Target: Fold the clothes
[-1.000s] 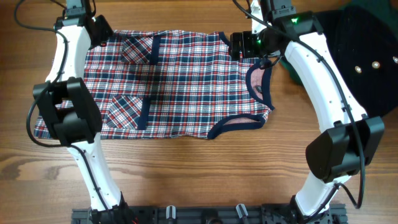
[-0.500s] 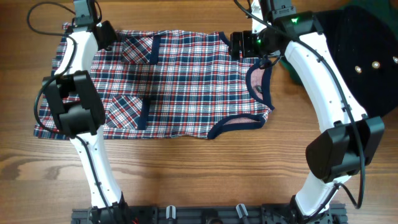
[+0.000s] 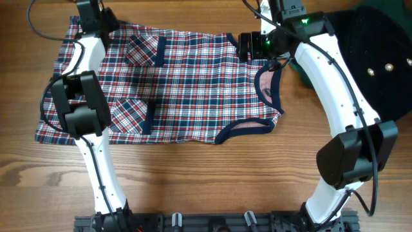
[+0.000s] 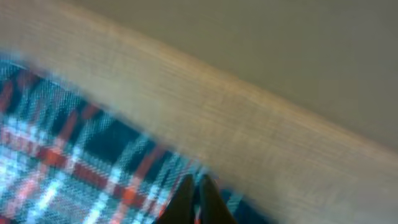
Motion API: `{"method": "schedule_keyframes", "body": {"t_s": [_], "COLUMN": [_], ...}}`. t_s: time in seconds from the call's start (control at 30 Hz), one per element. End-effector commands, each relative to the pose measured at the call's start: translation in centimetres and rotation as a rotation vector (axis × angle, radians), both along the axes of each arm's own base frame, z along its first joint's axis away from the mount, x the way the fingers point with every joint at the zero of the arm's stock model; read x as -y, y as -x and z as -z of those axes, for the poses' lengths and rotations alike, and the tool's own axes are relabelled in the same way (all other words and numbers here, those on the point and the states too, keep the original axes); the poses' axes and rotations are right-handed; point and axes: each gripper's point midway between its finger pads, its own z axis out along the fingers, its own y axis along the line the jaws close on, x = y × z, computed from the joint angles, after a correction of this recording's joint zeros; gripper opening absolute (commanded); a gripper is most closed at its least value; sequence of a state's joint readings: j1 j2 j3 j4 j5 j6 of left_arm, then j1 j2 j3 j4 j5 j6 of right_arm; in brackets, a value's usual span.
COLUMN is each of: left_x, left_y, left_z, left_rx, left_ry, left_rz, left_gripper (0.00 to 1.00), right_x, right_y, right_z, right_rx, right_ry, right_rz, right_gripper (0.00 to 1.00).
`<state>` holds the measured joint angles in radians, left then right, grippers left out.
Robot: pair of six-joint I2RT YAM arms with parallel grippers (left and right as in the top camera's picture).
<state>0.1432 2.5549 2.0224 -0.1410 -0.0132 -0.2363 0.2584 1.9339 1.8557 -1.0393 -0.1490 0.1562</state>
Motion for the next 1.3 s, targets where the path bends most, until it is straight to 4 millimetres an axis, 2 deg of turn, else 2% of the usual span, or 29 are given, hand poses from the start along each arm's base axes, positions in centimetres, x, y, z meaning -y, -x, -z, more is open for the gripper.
{"method": "schedule_keyframes", "body": {"t_s": [0.0,0.1,0.17,0.23,0.3,0.37,0.47,0.6,0.67,0.73,0.8,0.87,0.93,1.03,1.13,1.2,1.27], "left_x": [-0.8,-0.3,0.2,0.6,1.1,1.6,2.0,3.0,3.3,3.9,4.4,5.1,6.7,7.7,7.5,7.7,8.2], "left_y": [2.1,3.6,5.4,8.1,11.1,13.8,17.0,20.6,22.0,23.3,24.7,25.8,27.3,29.3,30.7,31.4,32.2], "left_z": [0.1,-3.1,-7.2,-11.9,-15.5,-17.6,-19.4,-19.0,-19.2,-20.5,-23.0,-24.8,-26.1,-25.8,-25.0,-24.4,-23.3], "left_rx": [-0.101,-0.136,-0.153,-0.172,-0.202,-0.239,-0.292,-0.411,-0.450,-0.447,-0.404,-0.372,-0.363,-0.427,-0.497,-0.531,-0.586], "left_ry": [0.004,0.035,0.048,0.047,0.050,0.052,0.054,0.090,0.100,0.110,0.102,0.107,0.132,0.130,0.123,0.127,0.131], "left_rz": [-0.021,-0.023,-0.013,-0.010,-0.008,-0.004,0.001,0.016,0.018,0.029,0.037,0.044,0.087,0.104,0.091,0.093,0.103], "left_gripper": [0.15,0.25,0.37,0.48,0.76,1.00,1.00,1.00,1.00,1.00,1.00,1.00,1.00,1.00,1.00,1.00,1.00], "right_x": [-0.3,-0.5,-0.9,-0.1,1.0,2.0,3.5,5.3,5.3,5.2,5.2,5.3,5.2,5.5,5.6,4.8,3.0], "right_y": [-0.5,-0.4,-0.2,-0.2,-0.2,0.0,1.3,2.3,1.9,1.5,1.5,2.0,3.5,5.7,7.5,8.2,8.7], "right_z": [0.3,0.3,0.1,0.4,0.7,1.0,1.6,1.6,0.0,-2.6,-5.9,-8.2,-9.2,-9.0,-8.2,-8.0,-7.9], "right_rx": [0.010,0.002,-0.016,-0.019,-0.009,-0.019,-0.086,-0.140,-0.113,-0.066,0.001,0.034,0.022,-0.048,-0.127,-0.148,-0.152], "right_ry": [-0.016,-0.036,-0.084,-0.049,0.018,0.067,0.096,0.105,0.099,0.088,0.073,0.065,0.046,0.056,0.074,0.079,0.077], "right_rz": [0.007,0.015,0.000,0.018,0.020,0.040,0.045,0.079,0.080,0.082,0.084,0.085,0.075,0.072,0.066,0.043,0.008], "right_gripper": [1.00,1.00,1.00,1.00,1.00,1.00,1.00,1.00,1.00,1.00,1.00,1.00,1.00,1.00,0.97,0.97,0.97]}}
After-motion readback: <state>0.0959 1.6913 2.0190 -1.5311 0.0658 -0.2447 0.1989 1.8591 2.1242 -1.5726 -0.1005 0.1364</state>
